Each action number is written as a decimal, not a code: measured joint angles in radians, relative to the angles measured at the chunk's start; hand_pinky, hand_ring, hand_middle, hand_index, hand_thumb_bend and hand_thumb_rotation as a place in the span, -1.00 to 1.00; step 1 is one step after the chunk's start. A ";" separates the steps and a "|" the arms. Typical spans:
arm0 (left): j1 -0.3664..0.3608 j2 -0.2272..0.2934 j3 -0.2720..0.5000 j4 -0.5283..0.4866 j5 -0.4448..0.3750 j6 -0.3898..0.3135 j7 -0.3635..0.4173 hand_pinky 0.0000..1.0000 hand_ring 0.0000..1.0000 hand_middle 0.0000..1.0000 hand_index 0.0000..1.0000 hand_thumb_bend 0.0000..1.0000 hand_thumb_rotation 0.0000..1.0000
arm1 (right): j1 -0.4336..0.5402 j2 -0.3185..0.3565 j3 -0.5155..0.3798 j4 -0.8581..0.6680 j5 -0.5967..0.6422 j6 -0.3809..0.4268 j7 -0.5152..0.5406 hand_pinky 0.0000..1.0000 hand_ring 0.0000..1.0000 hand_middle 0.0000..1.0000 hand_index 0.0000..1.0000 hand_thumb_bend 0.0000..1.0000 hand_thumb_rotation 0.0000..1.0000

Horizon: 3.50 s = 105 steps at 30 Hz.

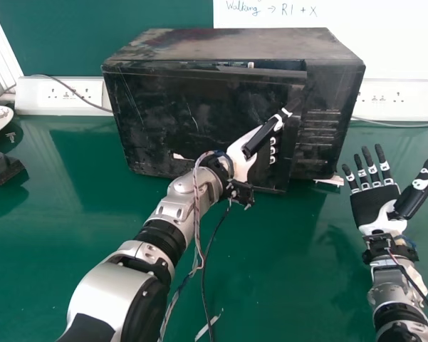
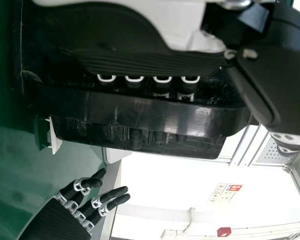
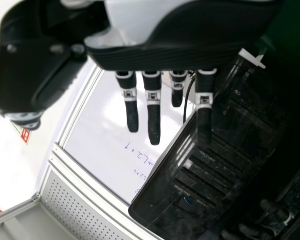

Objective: Open the door of oven

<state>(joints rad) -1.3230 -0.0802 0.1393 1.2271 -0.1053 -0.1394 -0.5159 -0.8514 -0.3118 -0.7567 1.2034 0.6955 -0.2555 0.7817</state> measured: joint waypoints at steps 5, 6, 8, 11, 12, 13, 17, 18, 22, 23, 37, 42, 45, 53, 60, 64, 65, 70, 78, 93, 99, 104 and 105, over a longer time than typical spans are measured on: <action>0.000 0.014 0.005 0.001 -0.003 0.005 -0.039 -0.06 0.25 0.37 0.63 0.80 0.96 | 0.000 0.000 0.001 0.000 0.000 0.003 -0.002 0.08 0.39 0.64 0.74 1.00 0.78; 0.000 0.016 0.005 0.001 -0.004 0.006 -0.048 -0.07 0.25 0.36 0.63 0.79 0.98 | 0.000 0.000 0.001 0.000 0.000 0.003 -0.003 0.07 0.38 0.64 0.73 1.00 0.77; 0.000 0.021 0.005 0.001 -0.004 0.007 -0.064 -0.12 0.18 0.33 0.59 0.79 1.00 | 0.000 0.000 0.000 0.000 0.000 0.003 -0.004 0.06 0.36 0.62 0.72 1.00 0.76; 0.000 0.029 0.005 0.001 -0.004 0.006 -0.088 -0.22 0.09 0.28 0.54 0.80 1.00 | 0.000 0.000 0.000 0.000 0.000 0.005 -0.004 0.06 0.36 0.61 0.71 1.00 0.76; 0.001 0.032 0.006 0.001 -0.004 0.006 -0.094 -0.25 0.07 0.28 0.53 0.78 1.00 | 0.000 0.000 0.000 0.000 0.000 0.006 -0.004 0.05 0.36 0.61 0.71 1.00 0.75; 0.001 0.033 0.007 0.001 -0.004 0.006 -0.097 -0.26 0.07 0.28 0.53 0.76 1.00 | 0.000 0.000 0.000 0.000 0.000 0.006 -0.005 0.04 0.35 0.60 0.71 1.00 0.75; 0.003 0.040 0.011 0.001 -0.008 0.006 -0.115 -0.29 0.03 0.26 0.49 0.75 0.98 | 0.000 0.000 0.003 0.000 0.000 0.006 -0.018 0.03 0.32 0.58 0.68 1.00 0.79; 0.005 0.041 0.011 0.001 -0.012 0.006 -0.121 -0.29 0.03 0.26 0.49 0.75 0.98 | 0.000 0.000 0.004 -0.001 -0.001 0.006 -0.018 0.03 0.32 0.57 0.68 1.00 0.79; 0.017 0.046 0.011 -0.010 -0.023 0.006 -0.149 -0.28 0.03 0.25 0.48 0.84 0.96 | 0.000 0.000 0.006 -0.001 -0.001 0.006 -0.019 0.04 0.31 0.55 0.68 1.00 0.78; 0.022 0.047 0.011 -0.015 -0.026 0.006 -0.158 -0.29 0.03 0.25 0.47 0.87 0.94 | 0.000 0.000 0.006 -0.001 0.000 0.006 -0.019 0.03 0.30 0.55 0.67 1.00 0.77; 0.079 0.056 0.012 -0.091 -0.070 0.034 -0.232 -0.31 0.04 0.24 0.41 0.80 0.98 | 0.000 0.000 0.008 -0.001 0.000 0.010 -0.020 0.00 0.27 0.53 0.63 1.00 0.80; 0.092 0.071 0.009 -0.111 -0.074 0.042 -0.278 -0.33 0.00 0.22 0.41 0.81 0.97 | 0.000 0.000 0.009 -0.001 0.000 0.010 -0.020 0.01 0.27 0.52 0.63 1.00 0.78; 0.099 0.079 0.009 -0.123 -0.074 0.043 -0.303 -0.32 0.00 0.21 0.39 0.80 0.96 | 0.000 0.000 0.009 -0.001 0.000 0.010 -0.020 -0.01 0.26 0.52 0.62 1.00 0.81; 0.142 0.092 0.009 -0.184 -0.098 0.071 -0.366 -0.26 0.01 0.21 0.40 0.78 0.97 | 0.000 -0.001 0.009 -0.001 0.000 0.010 -0.021 -0.02 0.26 0.52 0.64 1.00 0.82; 0.199 0.105 -0.007 -0.287 -0.111 0.122 -0.398 -0.30 0.00 0.19 0.41 0.76 0.99 | 0.000 -0.002 0.009 -0.001 0.000 0.010 -0.020 -0.01 0.25 0.51 0.64 1.00 0.78; 0.222 0.115 -0.011 -0.342 -0.115 0.160 -0.416 -0.29 -0.01 0.20 0.43 0.73 1.00 | 0.000 -0.002 0.009 -0.001 0.000 0.009 -0.020 0.00 0.25 0.52 0.64 1.00 0.79; 0.231 0.118 -0.011 -0.358 -0.117 0.166 -0.421 -0.29 0.00 0.20 0.44 0.72 1.00 | 0.000 -0.002 0.009 -0.001 0.000 0.009 -0.020 0.00 0.26 0.51 0.64 1.00 0.80; 0.277 0.130 -0.014 -0.427 -0.145 0.200 -0.452 -0.30 0.00 0.21 0.46 0.73 0.99 | 0.000 -0.002 0.009 -0.001 0.000 0.009 -0.021 -0.01 0.25 0.52 0.65 1.00 0.76; 0.333 0.150 -0.033 -0.534 -0.174 0.245 -0.468 -0.30 -0.01 0.21 0.47 0.75 1.00 | 0.000 -0.002 0.010 -0.001 -0.001 0.007 -0.037 -0.03 0.24 0.48 0.64 1.00 0.82; 0.454 0.209 -0.058 -0.761 -0.250 0.338 -0.518 -0.29 0.01 0.24 0.58 0.74 0.98 | 0.000 -0.005 0.011 0.000 -0.001 0.007 -0.035 -0.03 0.23 0.48 0.63 1.00 0.78; 0.501 0.228 -0.063 -0.825 -0.293 0.373 -0.526 -0.27 0.03 0.24 0.63 0.70 0.97 | 0.000 -0.005 0.011 0.000 -0.002 0.007 -0.035 -0.03 0.21 0.47 0.63 1.00 0.74; 0.529 0.250 -0.064 -0.864 -0.330 0.408 -0.541 -0.26 0.02 0.23 0.63 0.72 0.98 | 0.000 -0.005 0.011 0.001 -0.002 0.007 -0.035 -0.03 0.22 0.49 0.64 1.00 0.74; 0.536 0.253 -0.064 -0.871 -0.334 0.408 -0.541 -0.26 0.02 0.23 0.63 0.72 0.99 | 0.000 -0.005 0.011 0.002 -0.002 0.007 -0.035 -0.03 0.22 0.49 0.63 1.00 0.75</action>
<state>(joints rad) -0.7874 0.1723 0.0758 0.3562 -0.4392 0.2685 -1.0570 -0.8518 -0.3171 -0.7461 1.2051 0.6939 -0.2486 0.7467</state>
